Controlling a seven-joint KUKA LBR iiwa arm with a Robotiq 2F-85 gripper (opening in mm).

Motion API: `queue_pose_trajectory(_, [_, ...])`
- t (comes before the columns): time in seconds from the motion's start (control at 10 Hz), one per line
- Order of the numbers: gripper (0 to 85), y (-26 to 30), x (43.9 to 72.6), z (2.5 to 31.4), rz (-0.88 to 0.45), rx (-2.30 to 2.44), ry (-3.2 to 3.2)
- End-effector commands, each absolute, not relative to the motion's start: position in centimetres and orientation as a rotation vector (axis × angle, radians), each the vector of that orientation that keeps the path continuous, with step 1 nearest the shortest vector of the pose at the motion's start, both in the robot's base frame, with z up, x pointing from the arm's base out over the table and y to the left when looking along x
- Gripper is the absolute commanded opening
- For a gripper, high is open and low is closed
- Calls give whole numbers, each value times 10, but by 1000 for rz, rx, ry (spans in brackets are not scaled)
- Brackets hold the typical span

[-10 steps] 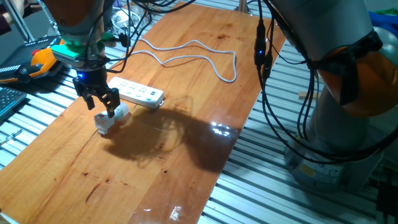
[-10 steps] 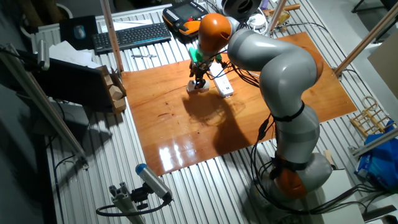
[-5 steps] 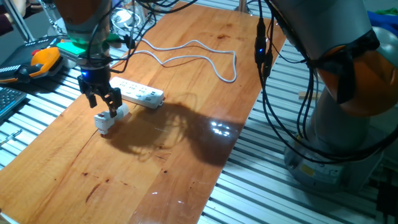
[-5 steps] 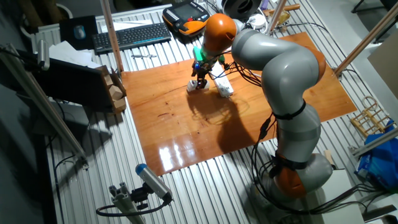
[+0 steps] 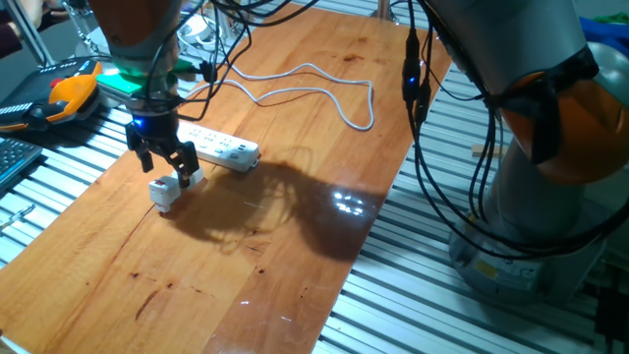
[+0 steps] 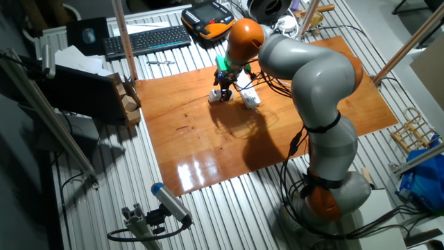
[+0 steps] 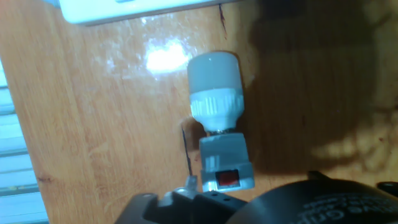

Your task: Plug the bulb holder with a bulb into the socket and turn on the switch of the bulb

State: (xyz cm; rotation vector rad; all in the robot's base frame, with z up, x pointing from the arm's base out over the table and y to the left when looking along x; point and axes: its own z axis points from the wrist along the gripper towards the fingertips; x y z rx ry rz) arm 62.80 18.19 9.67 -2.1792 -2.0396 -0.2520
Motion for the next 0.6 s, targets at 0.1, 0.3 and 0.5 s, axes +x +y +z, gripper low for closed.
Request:
queue_pose_trajectory(0.1, [850, 182, 629, 94, -253, -2174, -2045])
queue_pose_trajectory(0.3, [850, 183, 631, 88, -261, -2146, -2060])
queue_pose_trajectory(0.5, [850, 184, 634, 89, -233, -2136, -2073])
